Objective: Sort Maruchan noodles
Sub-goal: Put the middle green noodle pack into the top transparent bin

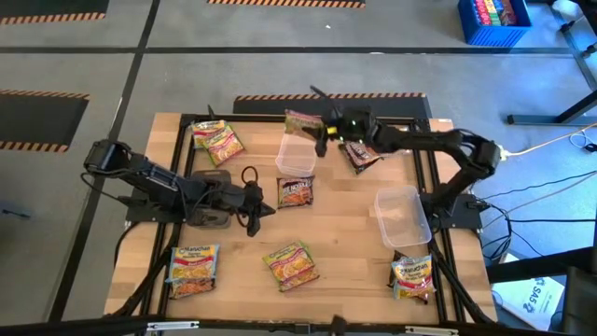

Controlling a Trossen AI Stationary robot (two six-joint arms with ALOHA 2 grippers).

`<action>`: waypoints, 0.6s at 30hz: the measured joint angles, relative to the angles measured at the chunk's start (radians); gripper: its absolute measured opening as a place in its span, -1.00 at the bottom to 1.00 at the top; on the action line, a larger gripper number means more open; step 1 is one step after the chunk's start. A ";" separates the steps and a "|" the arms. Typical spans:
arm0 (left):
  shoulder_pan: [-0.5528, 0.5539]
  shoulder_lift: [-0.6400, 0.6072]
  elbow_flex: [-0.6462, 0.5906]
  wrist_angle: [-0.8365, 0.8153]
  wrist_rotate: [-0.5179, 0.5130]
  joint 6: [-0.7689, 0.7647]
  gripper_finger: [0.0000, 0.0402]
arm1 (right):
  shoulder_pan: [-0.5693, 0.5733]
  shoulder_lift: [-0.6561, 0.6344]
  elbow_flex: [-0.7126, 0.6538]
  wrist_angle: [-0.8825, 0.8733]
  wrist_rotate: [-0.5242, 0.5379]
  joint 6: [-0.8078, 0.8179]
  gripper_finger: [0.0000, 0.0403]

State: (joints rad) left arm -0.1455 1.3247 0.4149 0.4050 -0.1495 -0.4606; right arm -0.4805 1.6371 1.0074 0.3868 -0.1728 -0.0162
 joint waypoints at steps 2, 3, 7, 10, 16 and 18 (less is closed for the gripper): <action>-0.007 0.000 0.000 0.000 -0.019 0.000 -1.00 | -0.034 0.048 0.026 0.020 -0.047 0.000 -0.50; -0.010 0.000 0.000 -0.001 -0.026 0.000 -1.00 | -0.050 0.070 0.039 0.023 -0.069 -0.005 -0.50; -0.013 0.000 0.000 -0.002 -0.030 0.000 -1.00 | -0.095 0.162 0.079 0.050 -0.103 -0.016 -0.50; -0.016 0.000 0.000 -0.004 -0.031 0.000 -1.00 | -0.118 0.224 0.078 0.077 -0.111 -0.016 -0.50; -0.016 0.000 0.000 -0.005 -0.052 0.000 -1.00 | -0.126 0.283 0.080 0.107 -0.075 -0.035 -0.51; -0.016 0.000 0.000 -0.004 -0.054 0.000 -1.00 | -0.130 0.283 0.079 0.106 -0.075 -0.047 -0.51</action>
State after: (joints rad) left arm -0.1619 1.3247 0.4149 0.4006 -0.2038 -0.4603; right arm -0.6106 1.9204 1.0869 0.4926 -0.2478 -0.0636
